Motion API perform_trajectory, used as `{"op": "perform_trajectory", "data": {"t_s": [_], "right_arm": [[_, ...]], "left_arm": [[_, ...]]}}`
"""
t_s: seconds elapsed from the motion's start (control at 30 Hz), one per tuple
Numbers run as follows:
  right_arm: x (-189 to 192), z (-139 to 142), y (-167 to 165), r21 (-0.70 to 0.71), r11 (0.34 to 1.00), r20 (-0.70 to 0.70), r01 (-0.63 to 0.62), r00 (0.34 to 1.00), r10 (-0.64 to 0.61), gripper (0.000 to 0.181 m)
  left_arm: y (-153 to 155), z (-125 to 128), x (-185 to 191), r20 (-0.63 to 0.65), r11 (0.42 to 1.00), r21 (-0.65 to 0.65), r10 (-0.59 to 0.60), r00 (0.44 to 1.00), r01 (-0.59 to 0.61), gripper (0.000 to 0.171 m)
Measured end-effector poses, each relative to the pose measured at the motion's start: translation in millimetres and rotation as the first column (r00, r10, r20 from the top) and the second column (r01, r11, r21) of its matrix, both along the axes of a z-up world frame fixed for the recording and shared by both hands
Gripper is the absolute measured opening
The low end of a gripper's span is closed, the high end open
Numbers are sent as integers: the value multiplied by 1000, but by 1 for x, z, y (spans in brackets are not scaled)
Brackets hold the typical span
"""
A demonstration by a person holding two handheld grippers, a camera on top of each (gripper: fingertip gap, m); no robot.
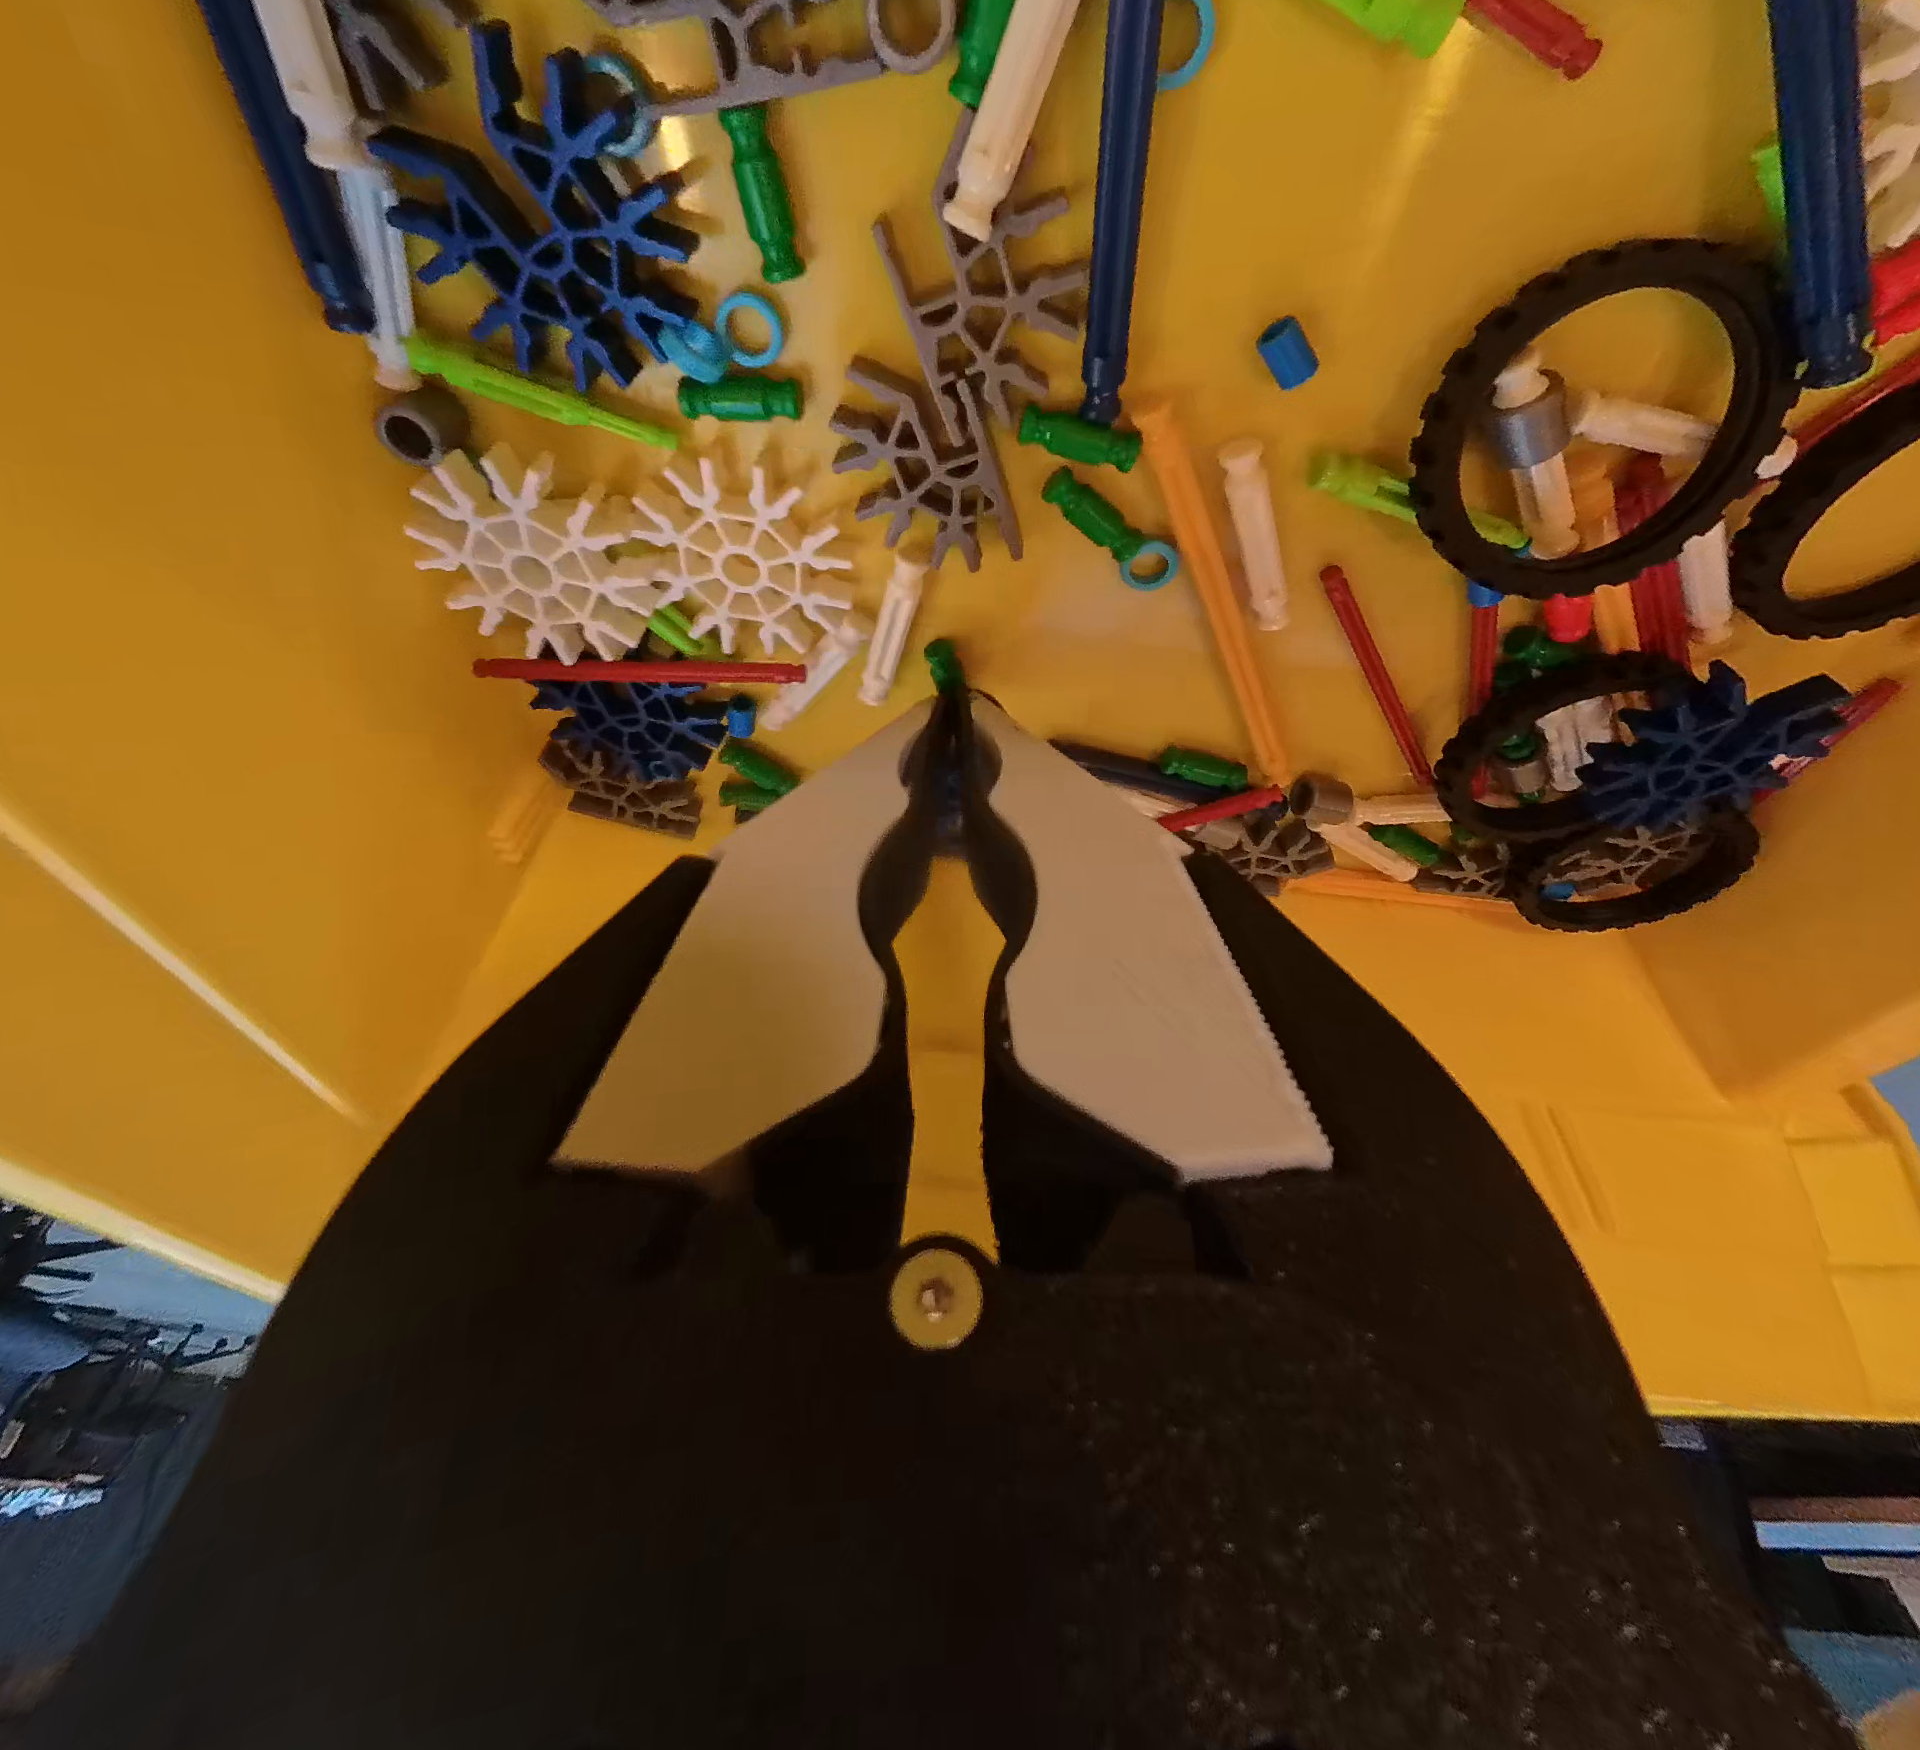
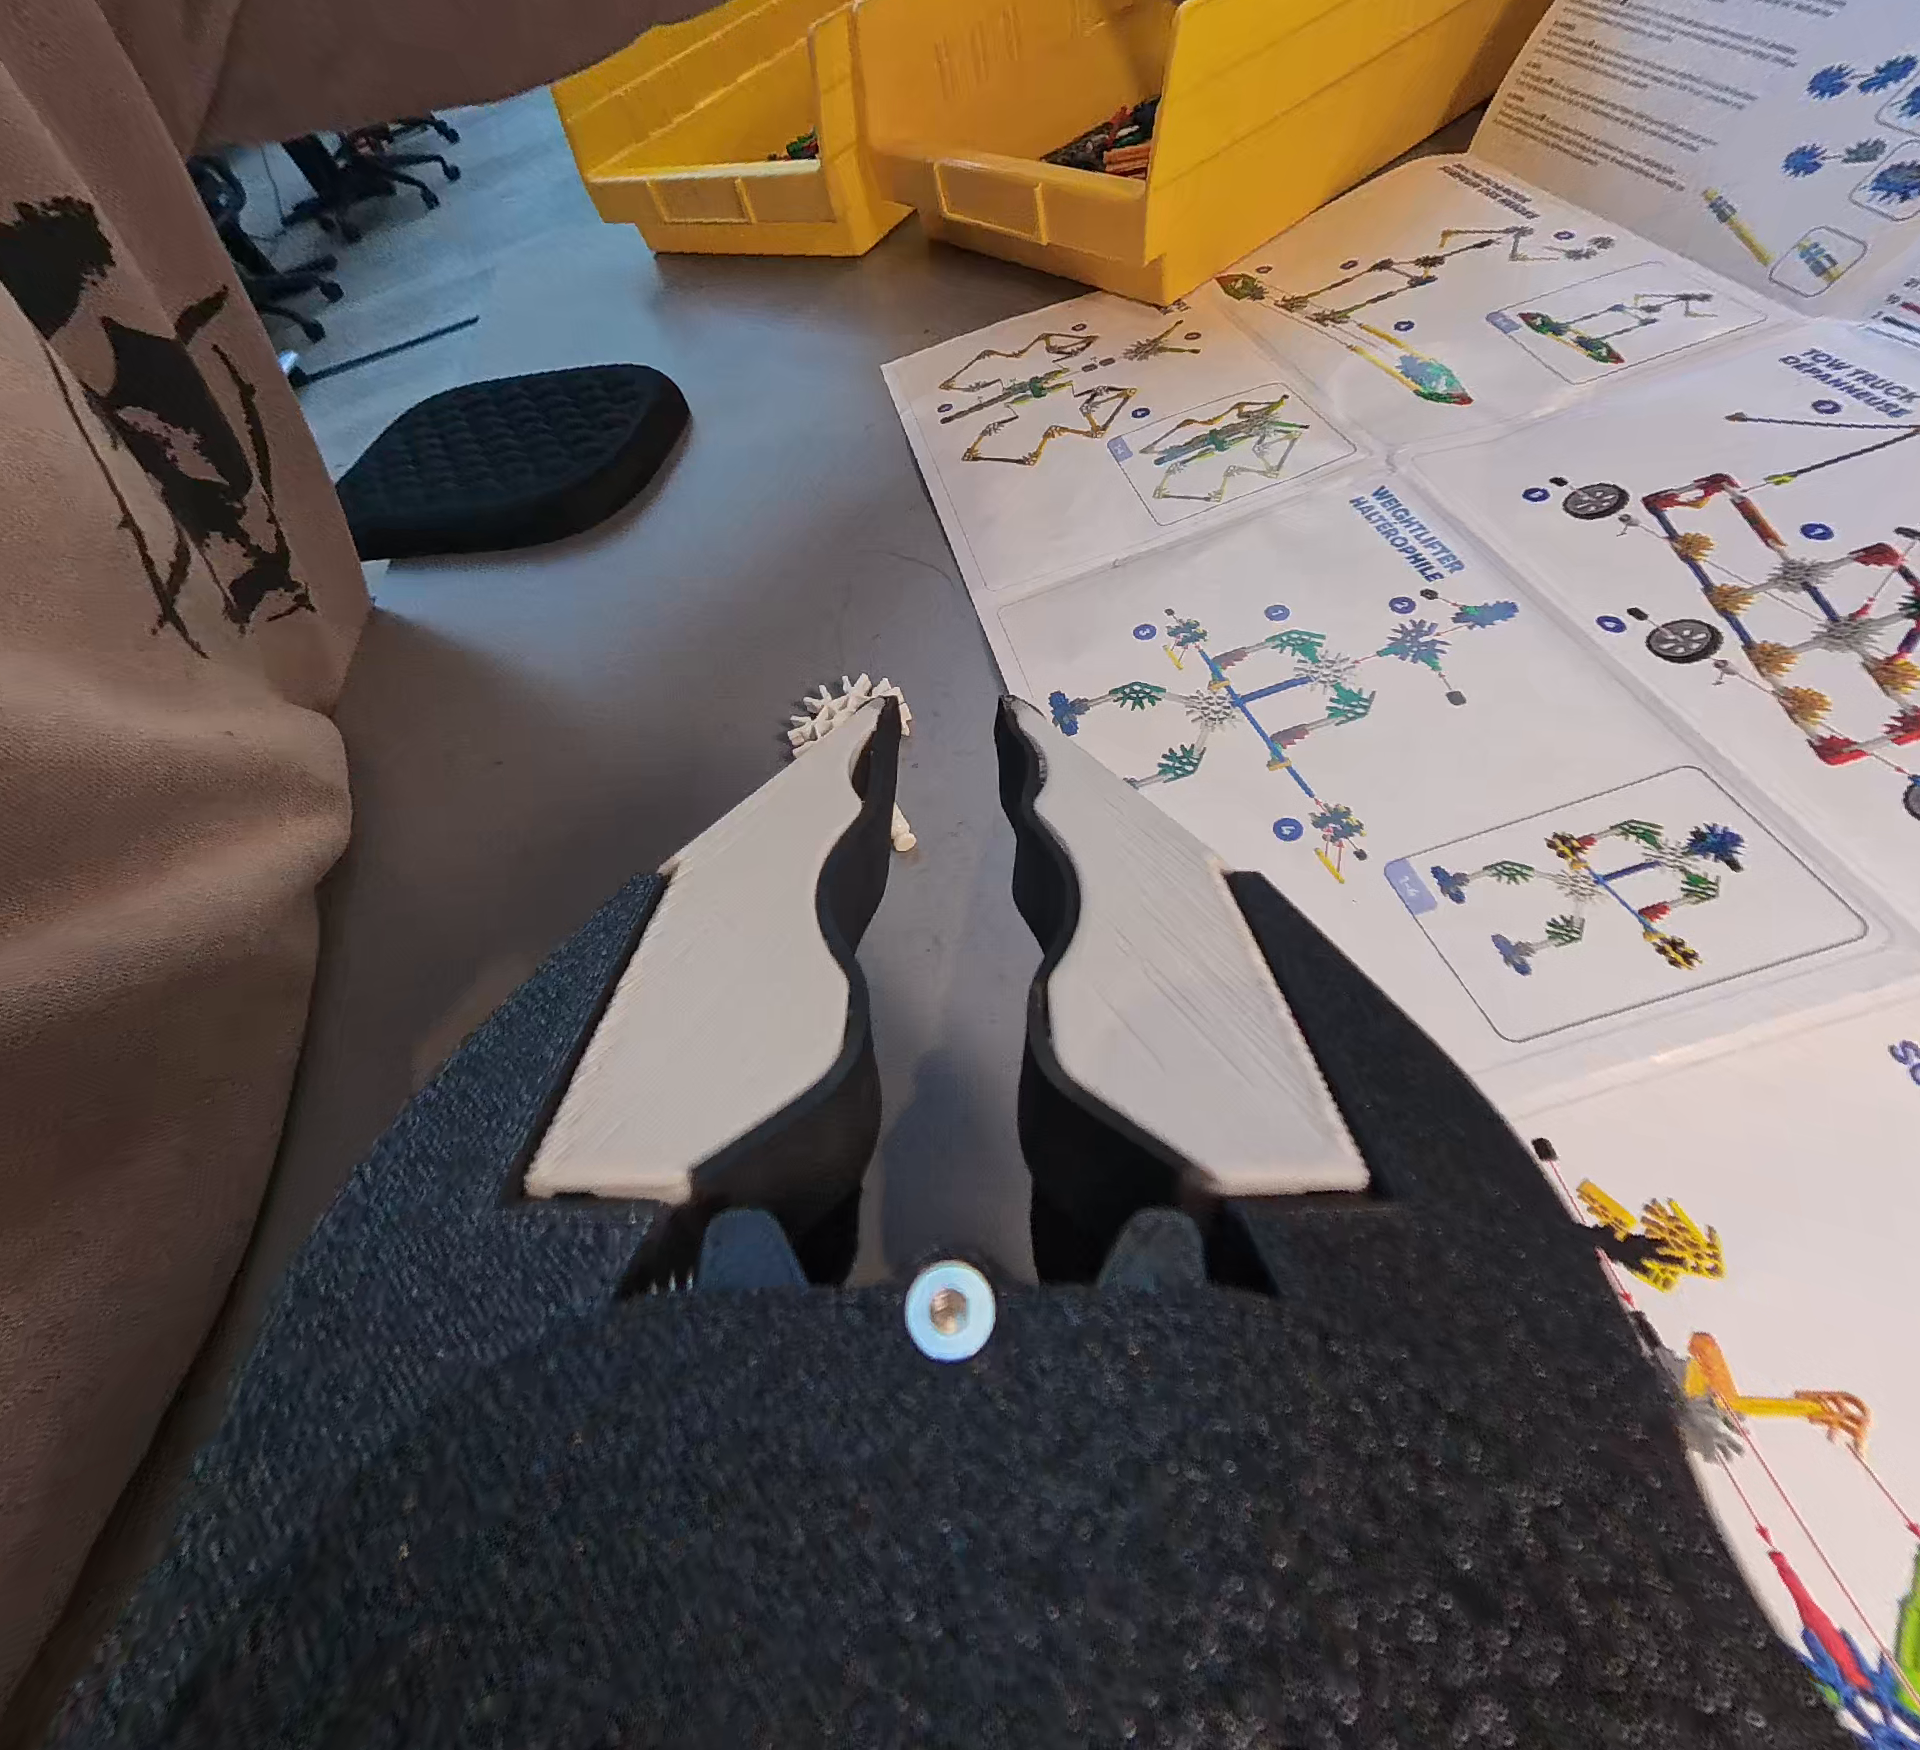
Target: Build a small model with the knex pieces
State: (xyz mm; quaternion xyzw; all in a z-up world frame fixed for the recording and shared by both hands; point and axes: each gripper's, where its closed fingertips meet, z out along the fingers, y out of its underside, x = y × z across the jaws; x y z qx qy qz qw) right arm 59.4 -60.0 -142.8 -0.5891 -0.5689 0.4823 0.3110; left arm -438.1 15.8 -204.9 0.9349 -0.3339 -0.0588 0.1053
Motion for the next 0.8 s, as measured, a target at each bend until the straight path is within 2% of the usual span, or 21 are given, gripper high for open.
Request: {"op": "perform_trajectory", "data": {"t_s": [0.17,0.27,0.37,0.57,0.8], "right_arm": [[0,-1,-1,-3,1000,3,-6,1000,6,18],[-1,-2,-2,-2,1000,6,-10,1000,10,18],[-1,-3,-3,-4,1000,9,-12,1000,12,18],[-1,-5,-2,-5,1000,13,-11,1000,11,18],[-1,-5,-3,-3,1000,16,-13,1000,13,18]], "left_arm": [[-6,3,4,27,999,-24,24,999,-23,0],[4,9,0,31,998,43,40,999,-41,0],[4,8,-5,10,998,44,32,999,-32,0],[12,-1,-16,-60,996,86,-12,998,17,21],[9,-5,-11,-22,998,56,20,1000,-19,9]]}}
